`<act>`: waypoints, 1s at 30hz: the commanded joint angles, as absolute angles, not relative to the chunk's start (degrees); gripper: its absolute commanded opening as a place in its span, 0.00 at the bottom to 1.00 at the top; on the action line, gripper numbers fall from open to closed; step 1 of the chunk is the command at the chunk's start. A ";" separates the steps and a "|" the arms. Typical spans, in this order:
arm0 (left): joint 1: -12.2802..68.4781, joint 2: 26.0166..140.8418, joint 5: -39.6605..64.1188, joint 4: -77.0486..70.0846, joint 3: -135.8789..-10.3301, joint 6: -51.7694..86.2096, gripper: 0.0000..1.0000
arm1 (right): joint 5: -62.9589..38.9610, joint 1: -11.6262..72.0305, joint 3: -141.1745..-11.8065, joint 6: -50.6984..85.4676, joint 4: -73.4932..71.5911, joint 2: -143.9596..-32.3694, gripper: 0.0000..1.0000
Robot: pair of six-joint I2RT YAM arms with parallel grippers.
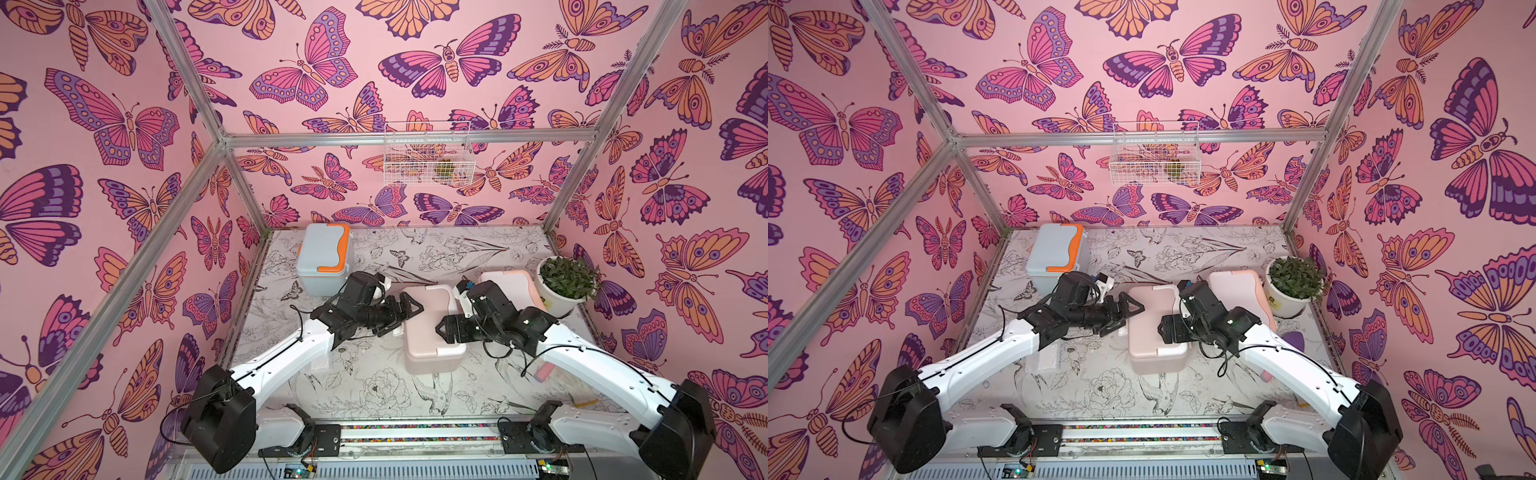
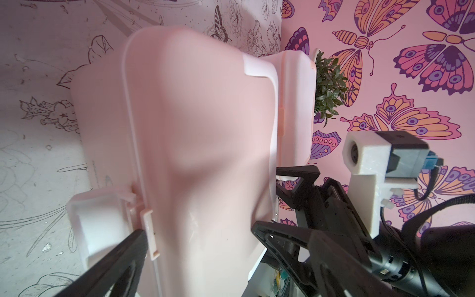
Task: Open first aid kits and take out gauze
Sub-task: Open the lid of the first aid kit.
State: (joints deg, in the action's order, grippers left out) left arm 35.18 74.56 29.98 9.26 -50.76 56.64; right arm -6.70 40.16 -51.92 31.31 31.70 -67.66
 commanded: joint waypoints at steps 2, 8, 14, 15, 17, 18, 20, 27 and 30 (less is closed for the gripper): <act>35.77 74.60 30.11 9.72 -50.47 55.87 1.00 | -8.30 40.25 -52.56 30.60 33.54 -69.03 0.87; 35.82 75.66 29.57 9.93 -50.71 55.55 1.00 | -8.46 40.22 -52.73 30.70 33.23 -69.29 0.88; 35.78 75.72 29.36 10.63 -51.14 55.20 1.00 | -9.25 40.24 -53.08 30.76 32.99 -70.13 0.88; 35.84 75.67 29.65 10.63 -51.32 55.19 1.00 | -9.55 40.22 -53.09 30.68 32.80 -70.29 0.89; 35.98 75.50 30.47 10.48 -51.67 55.37 1.00 | -10.04 40.18 -53.17 30.76 32.42 -70.60 0.89; 36.11 75.38 31.05 10.01 -51.77 55.67 1.00 | -10.39 40.23 -53.33 30.79 32.34 -70.82 0.90; 36.12 75.02 32.54 7.97 -51.53 56.84 1.00 | -11.00 40.19 -53.35 30.86 31.83 -71.16 0.90; 36.12 73.50 38.63 -3.37 -49.59 63.43 1.00 | -14.08 40.21 -53.61 31.64 29.73 -71.88 0.91; 36.12 73.49 40.06 -7.09 -48.85 65.56 1.00 | -14.58 40.17 -53.70 31.89 29.40 -71.92 0.91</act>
State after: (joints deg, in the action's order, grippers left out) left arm 34.72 74.83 31.03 5.13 -48.95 61.84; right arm -8.73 39.13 -53.10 32.03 30.98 -70.02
